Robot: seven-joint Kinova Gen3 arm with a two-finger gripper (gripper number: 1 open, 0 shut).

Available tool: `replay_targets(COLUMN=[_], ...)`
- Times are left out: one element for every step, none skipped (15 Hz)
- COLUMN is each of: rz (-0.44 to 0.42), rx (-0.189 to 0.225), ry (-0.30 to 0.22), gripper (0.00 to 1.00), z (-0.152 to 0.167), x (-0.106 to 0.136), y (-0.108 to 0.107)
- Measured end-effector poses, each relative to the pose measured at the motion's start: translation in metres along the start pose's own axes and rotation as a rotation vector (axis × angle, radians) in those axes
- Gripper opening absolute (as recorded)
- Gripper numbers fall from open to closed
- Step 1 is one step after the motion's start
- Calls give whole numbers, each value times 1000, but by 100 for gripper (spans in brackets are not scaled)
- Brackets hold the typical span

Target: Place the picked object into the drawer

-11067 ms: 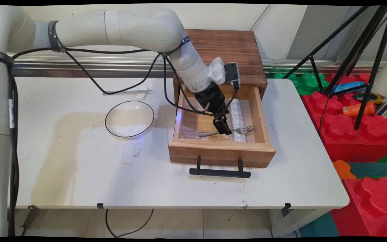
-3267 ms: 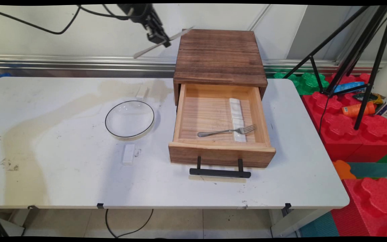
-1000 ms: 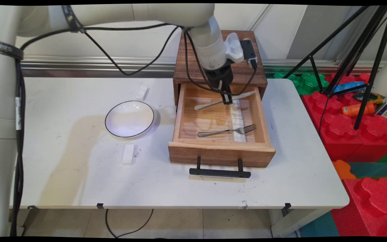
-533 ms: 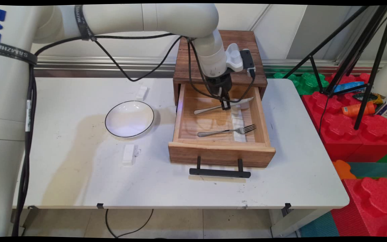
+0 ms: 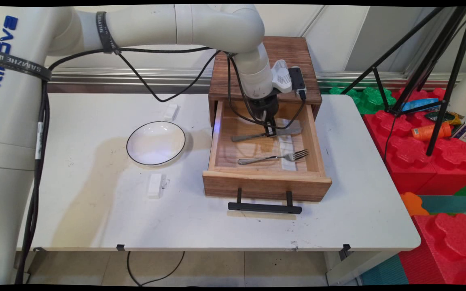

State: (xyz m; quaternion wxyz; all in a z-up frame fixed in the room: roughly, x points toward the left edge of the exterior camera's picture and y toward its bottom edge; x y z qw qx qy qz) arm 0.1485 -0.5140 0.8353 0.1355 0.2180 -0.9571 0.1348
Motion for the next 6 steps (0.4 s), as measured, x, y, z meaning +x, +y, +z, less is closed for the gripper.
replay_targets(rz=[2,3,7,9,12,17], rx=[0,0,3,4,7,10], ry=[1,2,4,5,7,8], gripper=[100,100,100,100,100,100], z=[1,3,4,4,3,2], x=[0,-1,-2,-2,-3,-4], y=[0,0,1,1,1,1])
